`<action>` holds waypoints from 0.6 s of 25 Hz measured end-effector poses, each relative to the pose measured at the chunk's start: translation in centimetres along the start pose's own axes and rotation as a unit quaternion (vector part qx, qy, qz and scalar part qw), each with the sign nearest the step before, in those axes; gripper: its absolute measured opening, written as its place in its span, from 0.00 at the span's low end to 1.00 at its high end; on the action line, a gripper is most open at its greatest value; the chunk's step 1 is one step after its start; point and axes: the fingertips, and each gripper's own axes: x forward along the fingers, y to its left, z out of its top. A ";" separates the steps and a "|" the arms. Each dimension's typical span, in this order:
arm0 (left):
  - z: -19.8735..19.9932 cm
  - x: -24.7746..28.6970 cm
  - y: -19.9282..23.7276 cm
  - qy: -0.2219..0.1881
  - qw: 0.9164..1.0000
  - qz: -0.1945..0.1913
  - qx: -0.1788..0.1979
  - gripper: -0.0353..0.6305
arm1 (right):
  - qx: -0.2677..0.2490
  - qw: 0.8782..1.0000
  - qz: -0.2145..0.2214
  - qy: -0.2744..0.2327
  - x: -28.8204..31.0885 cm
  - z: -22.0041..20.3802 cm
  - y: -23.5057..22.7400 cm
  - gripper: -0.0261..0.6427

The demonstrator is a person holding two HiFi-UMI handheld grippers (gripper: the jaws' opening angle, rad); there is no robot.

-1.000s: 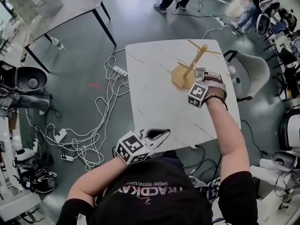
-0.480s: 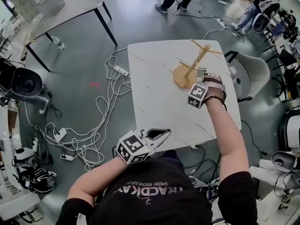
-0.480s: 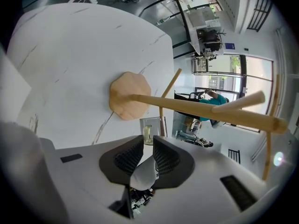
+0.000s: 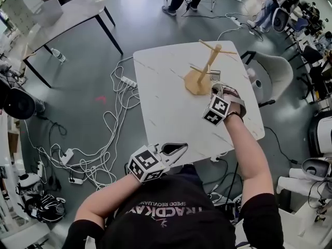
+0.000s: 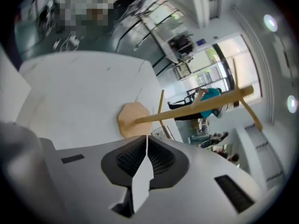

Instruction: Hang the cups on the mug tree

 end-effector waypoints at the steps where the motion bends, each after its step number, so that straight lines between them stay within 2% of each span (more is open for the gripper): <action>1: -0.1 0.0 -0.1 0.001 1.000 -0.002 0.000 0.05 | 0.062 0.998 0.020 -0.026 -0.7 0.3 0.3 0.06; 3: -0.2 0.1 -0.4 0.003 1.000 -0.008 0.001 0.05 | 0.188 0.977 0.063 -0.077 -2.4 0.9 0.9 0.06; 6: -0.4 0.3 -1.0 0.007 1.000 -0.015 0.002 0.05 | 0.327 0.928 0.115 -0.138 -4.7 1.5 2.2 0.06; 9: -0.5 0.6 -1.4 0.009 1.000 -0.021 0.002 0.05 | 0.401 0.884 0.149 -0.191 -6.8 2.4 3.3 0.06; 15: -1.3 0.7 -2.6 0.015 0.999 -0.032 -0.001 0.05 | 0.509 0.795 0.193 -0.267 -11.7 3.4 5.2 0.06</action>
